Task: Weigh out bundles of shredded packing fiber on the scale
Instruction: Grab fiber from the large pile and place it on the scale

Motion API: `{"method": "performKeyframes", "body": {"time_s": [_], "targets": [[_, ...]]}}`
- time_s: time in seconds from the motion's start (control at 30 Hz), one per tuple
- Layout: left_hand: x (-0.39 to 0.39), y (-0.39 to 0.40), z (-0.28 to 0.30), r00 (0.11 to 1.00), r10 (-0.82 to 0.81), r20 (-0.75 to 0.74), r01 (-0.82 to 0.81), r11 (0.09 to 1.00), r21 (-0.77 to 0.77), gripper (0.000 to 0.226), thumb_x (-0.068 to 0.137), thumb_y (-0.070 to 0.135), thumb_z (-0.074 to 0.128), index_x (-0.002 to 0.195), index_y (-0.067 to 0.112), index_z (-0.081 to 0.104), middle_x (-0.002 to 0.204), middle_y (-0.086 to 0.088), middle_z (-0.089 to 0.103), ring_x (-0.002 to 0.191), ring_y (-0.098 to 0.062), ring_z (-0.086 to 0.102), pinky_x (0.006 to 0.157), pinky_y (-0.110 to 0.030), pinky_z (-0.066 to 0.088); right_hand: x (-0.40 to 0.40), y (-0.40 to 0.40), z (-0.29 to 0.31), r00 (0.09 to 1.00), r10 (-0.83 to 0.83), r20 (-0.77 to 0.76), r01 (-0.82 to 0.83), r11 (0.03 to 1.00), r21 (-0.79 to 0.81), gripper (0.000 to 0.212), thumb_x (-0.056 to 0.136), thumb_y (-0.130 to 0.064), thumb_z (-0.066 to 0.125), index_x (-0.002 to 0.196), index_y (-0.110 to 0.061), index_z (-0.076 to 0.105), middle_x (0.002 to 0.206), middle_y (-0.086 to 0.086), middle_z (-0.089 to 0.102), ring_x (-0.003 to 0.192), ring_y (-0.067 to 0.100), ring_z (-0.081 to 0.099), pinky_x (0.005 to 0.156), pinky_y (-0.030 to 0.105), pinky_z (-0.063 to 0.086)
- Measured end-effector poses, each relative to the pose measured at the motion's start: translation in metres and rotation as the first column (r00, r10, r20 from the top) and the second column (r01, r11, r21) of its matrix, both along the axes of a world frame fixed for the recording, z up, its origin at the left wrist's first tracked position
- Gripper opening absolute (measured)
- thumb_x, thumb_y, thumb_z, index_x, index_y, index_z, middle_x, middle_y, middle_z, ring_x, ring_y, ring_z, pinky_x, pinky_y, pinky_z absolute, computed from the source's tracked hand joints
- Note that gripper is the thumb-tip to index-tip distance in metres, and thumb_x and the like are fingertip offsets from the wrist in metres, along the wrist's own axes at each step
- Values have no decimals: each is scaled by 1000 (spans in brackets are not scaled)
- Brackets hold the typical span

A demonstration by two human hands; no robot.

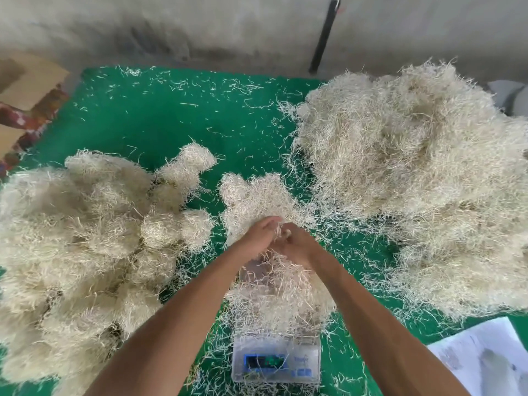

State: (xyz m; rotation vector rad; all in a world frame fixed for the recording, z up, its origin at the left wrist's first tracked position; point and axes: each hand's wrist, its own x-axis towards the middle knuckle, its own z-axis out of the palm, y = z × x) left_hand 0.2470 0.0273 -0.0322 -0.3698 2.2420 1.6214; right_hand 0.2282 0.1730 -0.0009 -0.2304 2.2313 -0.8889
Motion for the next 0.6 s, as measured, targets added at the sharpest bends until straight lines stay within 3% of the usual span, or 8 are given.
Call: {"method": "performKeyframes", "body": {"time_s": [0.07,0.13,0.23,0.27,0.33,0.4,0.5,0.6], "targets": [[-13,-10,4,984,158,75,-172,955,241,21,96,41,60,116,44,66,129,12,61,109,-18,64,84,-35,61,-10,4,-4,995,-91,-27,89,992,-90,50,99,-23,69,141,-22,42,109,10,71,81,16,69,72,33,59],[-27,-24,7,949,297,108,-315,854,414,30,82,35,76,111,32,71,119,6,71,109,-17,68,86,-34,61,-17,4,-8,988,-150,25,152,974,-168,37,98,-21,71,130,-12,55,105,6,73,68,7,66,65,25,56],[-43,-47,17,857,512,66,-472,727,499,26,90,13,72,116,11,70,110,-6,75,96,-13,74,77,-23,60,-25,8,-10,990,-137,15,137,972,-191,5,98,-23,71,96,-22,76,96,-2,70,51,-5,57,54,23,55],[-46,-56,22,838,545,16,-480,725,493,27,94,9,67,121,4,67,110,-9,74,93,-8,74,75,-18,58,-28,10,-10,994,-111,21,113,979,-170,17,97,-24,72,84,-34,77,100,2,73,55,4,63,59,32,60],[-49,-73,29,836,537,-110,-440,777,451,27,100,10,58,126,1,61,120,-8,69,96,-4,71,85,-18,55,-30,16,-9,998,-57,11,58,995,-77,24,95,-26,74,77,-42,74,103,7,76,84,36,75,87,58,60],[-50,-84,36,827,542,-148,-457,802,386,26,100,12,59,125,7,62,122,-10,68,102,-11,70,94,-27,55,-29,24,-8,1000,-29,-5,28,998,-50,21,95,-30,74,79,-43,75,93,3,77,98,49,70,90,65,56],[-44,-86,39,839,519,-166,-510,855,97,48,96,9,64,141,17,52,104,-4,66,88,-20,70,83,-46,60,-23,33,-5,998,-41,-53,37,997,-66,18,95,-47,69,88,-31,75,86,-4,76,87,28,75,90,55,60],[-18,-71,37,956,242,-164,-264,956,-128,51,98,21,63,146,22,47,125,-16,65,83,-28,72,78,-52,60,-13,38,2,992,-91,-88,82,992,-101,40,98,-66,52,90,-34,74,70,-5,71,61,20,68,80,43,58]]}}
